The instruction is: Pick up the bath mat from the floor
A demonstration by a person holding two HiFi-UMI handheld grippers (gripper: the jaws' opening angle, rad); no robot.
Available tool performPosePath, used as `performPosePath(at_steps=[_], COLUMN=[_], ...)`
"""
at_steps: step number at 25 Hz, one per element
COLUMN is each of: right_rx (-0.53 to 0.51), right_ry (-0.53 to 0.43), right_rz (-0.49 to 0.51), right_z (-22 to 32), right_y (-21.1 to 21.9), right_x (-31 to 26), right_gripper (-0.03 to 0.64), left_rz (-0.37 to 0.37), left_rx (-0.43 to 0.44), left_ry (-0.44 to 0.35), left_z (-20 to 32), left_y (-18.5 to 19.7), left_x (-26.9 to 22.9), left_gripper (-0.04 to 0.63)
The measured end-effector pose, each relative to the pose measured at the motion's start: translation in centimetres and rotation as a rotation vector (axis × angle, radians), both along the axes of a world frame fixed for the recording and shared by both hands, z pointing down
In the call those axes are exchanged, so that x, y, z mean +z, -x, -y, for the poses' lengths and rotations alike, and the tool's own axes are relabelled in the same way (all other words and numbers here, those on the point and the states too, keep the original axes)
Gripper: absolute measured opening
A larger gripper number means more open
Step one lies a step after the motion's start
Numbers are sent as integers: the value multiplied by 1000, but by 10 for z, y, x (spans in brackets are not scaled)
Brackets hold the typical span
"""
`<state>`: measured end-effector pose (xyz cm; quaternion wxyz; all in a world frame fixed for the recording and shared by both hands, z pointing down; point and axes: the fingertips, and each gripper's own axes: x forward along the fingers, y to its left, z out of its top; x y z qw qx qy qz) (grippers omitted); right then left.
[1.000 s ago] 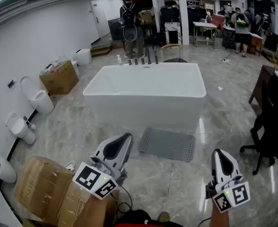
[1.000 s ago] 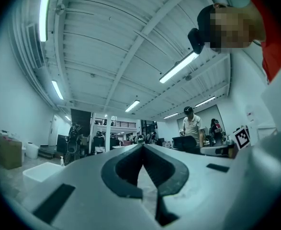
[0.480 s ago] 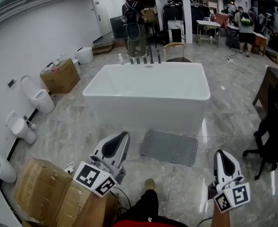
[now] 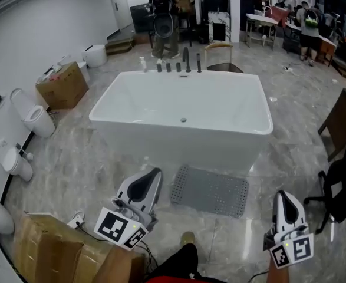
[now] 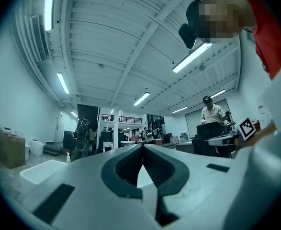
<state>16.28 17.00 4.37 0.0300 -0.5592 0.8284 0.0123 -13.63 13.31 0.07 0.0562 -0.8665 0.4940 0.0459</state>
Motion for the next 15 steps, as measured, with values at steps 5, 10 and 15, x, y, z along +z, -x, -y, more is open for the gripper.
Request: performPosePath(at_steps=[5,10,15], right_rx=[71,118,148], right_ry=[91,182,277], right_rz=[-6,-44,-77], right_z=[82,136,167], right_y=[10,13,6], right_x=[41,84,134], right_gripper=[3,3,3], left_rz=[11,32,43], left_rx=[22,50,40], left_ry=[76,162,254], left_z=[94,160,201], left_y=[25,33,36], left_x=[41,91,146], left_gripper=[11,11,11])
